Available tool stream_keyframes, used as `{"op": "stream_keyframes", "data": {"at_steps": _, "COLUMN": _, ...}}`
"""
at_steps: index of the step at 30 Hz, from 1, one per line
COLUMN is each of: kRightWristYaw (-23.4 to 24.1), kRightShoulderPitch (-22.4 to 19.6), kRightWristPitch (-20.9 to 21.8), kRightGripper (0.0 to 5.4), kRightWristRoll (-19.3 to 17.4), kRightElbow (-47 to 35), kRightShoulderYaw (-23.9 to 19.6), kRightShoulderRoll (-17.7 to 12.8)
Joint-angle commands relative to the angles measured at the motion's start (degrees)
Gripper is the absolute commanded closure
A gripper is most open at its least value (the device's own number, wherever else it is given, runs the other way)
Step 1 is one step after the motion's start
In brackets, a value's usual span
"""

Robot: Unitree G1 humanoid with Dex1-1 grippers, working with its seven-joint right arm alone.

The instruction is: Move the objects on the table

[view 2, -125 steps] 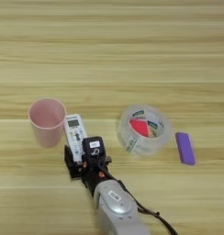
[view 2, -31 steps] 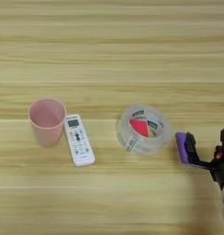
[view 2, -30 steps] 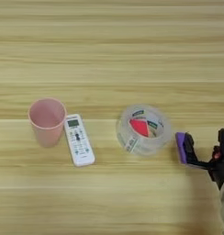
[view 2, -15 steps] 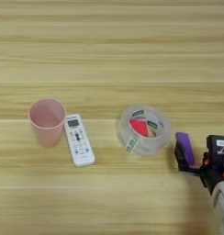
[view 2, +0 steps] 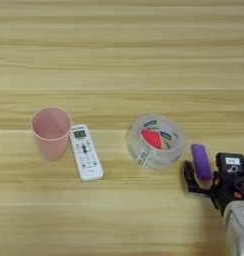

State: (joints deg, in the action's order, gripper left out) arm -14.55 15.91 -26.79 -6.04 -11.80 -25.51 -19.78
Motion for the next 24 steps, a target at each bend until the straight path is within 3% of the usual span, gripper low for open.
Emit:
{"op": "stream_keyframes", "data": {"at_steps": 1, "kRightWristYaw": 0.4, "kRightShoulderPitch": -2.1, "kRightWristPitch": 2.5, "kRightGripper": 0.07, "kRightWristRoll": 0.3, "kRightElbow": -0.4, "kRightShoulderYaw": -0.2, "kRightShoulderRoll": -2.1}}
{"op": "stream_keyframes", "data": {"at_steps": 8, "kRightWristYaw": -0.3, "kRightShoulderPitch": -3.0, "kRightWristPitch": 3.3, "kRightGripper": 0.07, "kRightWristRoll": -0.5, "kRightElbow": 4.0, "kRightShoulderYaw": 0.2, "kRightShoulderRoll": -1.8}}
{"op": "stream_keyframes", "data": {"at_steps": 11, "kRightWristYaw": -0.8, "kRightShoulderPitch": -3.5, "kRightWristPitch": 1.7, "kRightGripper": 0.07, "kRightWristRoll": -2.1, "kRightElbow": 6.2, "kRightShoulderYaw": -0.4, "kRightShoulderRoll": -1.5}}
{"op": "stream_keyframes", "data": {"at_steps": 24, "kRightWristYaw": -1.1, "kRightShoulderPitch": -3.4, "kRightWristPitch": -1.0, "kRightGripper": 0.07, "kRightWristRoll": -2.7, "kRightElbow": 11.7, "kRightShoulderYaw": 0.5, "kRightShoulderRoll": -3.3}}
